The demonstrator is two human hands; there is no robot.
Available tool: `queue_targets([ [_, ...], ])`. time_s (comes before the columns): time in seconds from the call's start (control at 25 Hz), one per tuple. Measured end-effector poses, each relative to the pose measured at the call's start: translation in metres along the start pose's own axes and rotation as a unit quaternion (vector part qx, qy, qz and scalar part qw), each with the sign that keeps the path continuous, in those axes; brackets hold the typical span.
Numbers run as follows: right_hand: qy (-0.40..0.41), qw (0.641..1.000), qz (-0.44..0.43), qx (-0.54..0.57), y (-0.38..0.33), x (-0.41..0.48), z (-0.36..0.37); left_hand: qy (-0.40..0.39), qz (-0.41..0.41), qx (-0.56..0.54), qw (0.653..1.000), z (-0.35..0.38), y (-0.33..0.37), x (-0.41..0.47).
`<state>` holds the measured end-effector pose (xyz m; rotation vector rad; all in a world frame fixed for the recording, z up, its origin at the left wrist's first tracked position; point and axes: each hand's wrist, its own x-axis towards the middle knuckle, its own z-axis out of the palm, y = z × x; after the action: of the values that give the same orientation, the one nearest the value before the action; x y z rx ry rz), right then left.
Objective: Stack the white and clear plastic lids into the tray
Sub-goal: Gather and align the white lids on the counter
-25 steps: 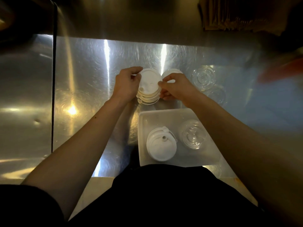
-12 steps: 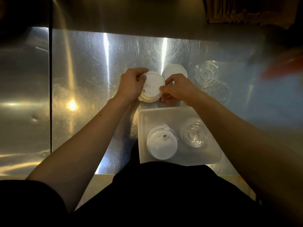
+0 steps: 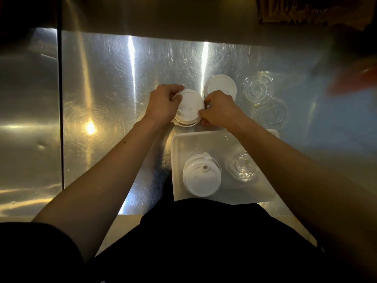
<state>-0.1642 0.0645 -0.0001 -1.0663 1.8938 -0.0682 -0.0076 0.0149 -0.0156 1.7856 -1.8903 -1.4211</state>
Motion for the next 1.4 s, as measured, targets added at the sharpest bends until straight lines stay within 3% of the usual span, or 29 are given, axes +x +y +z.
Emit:
queue_targets([
  [0.28, 0.005, 1.000, -0.013, 0.002, -0.008, -0.003, 0.001, 0.005, -0.012, -0.022, 1.000, -0.005, -0.007, -0.001],
  [0.92, 0.068, 0.996, -0.041, 0.032, -0.025, -0.001, 0.013, 0.106, -0.077, -0.086, 0.988, -0.009, -0.027, -0.016],
  [1.4, 0.085, 0.992, -0.081, -0.044, -0.025, 0.006, 0.020, 0.116, -0.068, -0.091, 0.987, -0.007, -0.034, -0.015],
])
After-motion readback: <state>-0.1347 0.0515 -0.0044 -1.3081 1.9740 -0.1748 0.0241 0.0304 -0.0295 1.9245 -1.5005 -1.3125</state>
